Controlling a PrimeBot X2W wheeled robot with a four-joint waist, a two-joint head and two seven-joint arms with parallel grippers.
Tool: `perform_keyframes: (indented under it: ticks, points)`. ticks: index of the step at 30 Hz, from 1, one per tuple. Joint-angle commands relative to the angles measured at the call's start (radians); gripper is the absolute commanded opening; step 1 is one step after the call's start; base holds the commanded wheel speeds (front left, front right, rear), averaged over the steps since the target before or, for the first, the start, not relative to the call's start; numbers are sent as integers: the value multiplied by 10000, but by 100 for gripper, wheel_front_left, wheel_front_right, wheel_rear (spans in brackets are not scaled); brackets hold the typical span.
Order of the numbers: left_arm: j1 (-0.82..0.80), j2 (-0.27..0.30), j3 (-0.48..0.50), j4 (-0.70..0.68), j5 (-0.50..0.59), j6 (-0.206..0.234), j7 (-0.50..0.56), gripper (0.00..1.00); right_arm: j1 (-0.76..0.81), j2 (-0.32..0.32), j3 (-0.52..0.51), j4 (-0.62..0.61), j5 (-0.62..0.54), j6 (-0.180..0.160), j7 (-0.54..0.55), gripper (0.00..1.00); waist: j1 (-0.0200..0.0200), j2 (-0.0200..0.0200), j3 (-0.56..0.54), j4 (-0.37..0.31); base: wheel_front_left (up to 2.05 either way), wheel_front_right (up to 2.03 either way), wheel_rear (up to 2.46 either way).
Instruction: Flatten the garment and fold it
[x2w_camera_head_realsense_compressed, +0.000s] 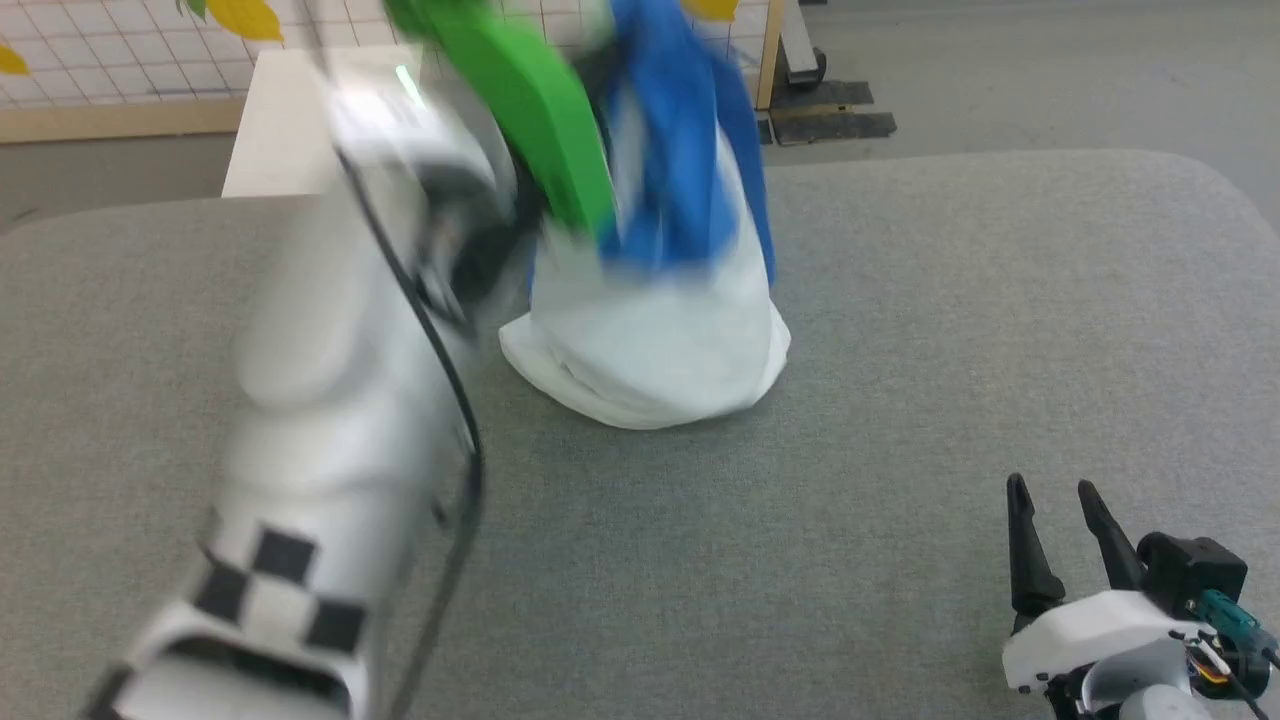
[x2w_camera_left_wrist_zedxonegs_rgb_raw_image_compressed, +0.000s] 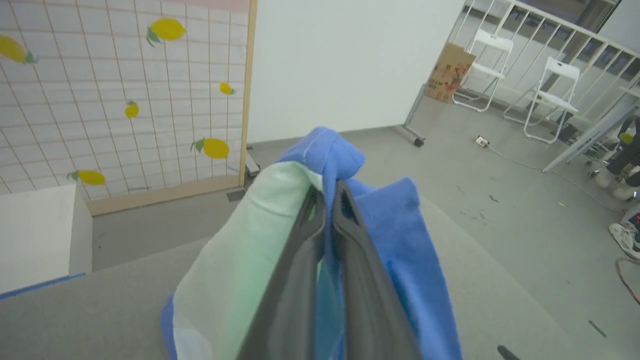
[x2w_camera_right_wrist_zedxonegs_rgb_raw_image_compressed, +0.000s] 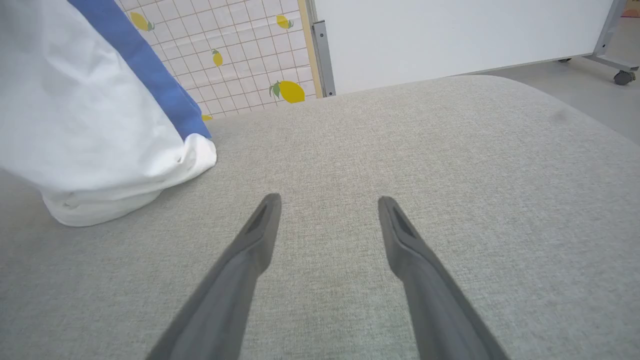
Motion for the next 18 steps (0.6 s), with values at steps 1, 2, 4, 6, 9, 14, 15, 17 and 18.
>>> perform_keyframes:
  ticks: [1, 2, 4, 6, 9, 14, 15, 17, 18]
  points:
    - [745, -85, -210, 103, -247, -46, 123, 0, 100, 11, -19, -11, -97, -13, -58, 100, 1, -1, -77, 46, 0, 0, 0]
    - [1150, -126, -429, 202, -297, -48, 261, 0, 132, 11, -23, -8, -118, -13, -58, 100, 1, -1, -89, 82, 0, 0, 0]
    - [2043, -210, -841, 424, -482, -50, 474, 0, 170, 11, -12, 1, -139, -13, -59, 100, 1, -1, -89, 147, 0, 0, 0]
    - [2916, -273, -1284, 703, -626, -38, 650, 0, 173, 11, -9, 5, -128, -13, -59, 100, 1, -1, -84, 241, 0, 0, 0]
    - [4099, -330, -2018, 1219, -772, 36, 929, 0, 151, 11, 67, 5, -78, -13, -59, 100, 1, -1, -98, 376, 0, 0, 0]
    - [5010, -360, -2715, 1654, -1212, 201, 1192, 4, 146, 11, 218, 33, 17, -13, -60, 100, 1, -1, -157, 617, 0, 0, 0]
    - [5005, -361, -2707, 1569, -1361, 252, 1105, 27, 153, 11, 227, 42, 30, -13, -60, 100, 1, -1, -191, 662, 0, 0, 0]
    - [4885, -363, -2549, 1296, -1703, 407, 823, 100, 177, 11, 255, 71, 66, -13, -60, 100, 1, -1, -278, 737, 0, 0, 0]
    - [4789, -364, -2376, 1096, -1939, 484, 643, 100, 194, 11, 265, 79, 88, -13, -60, 100, 1, -1, -335, 774, 0, 0, 0]
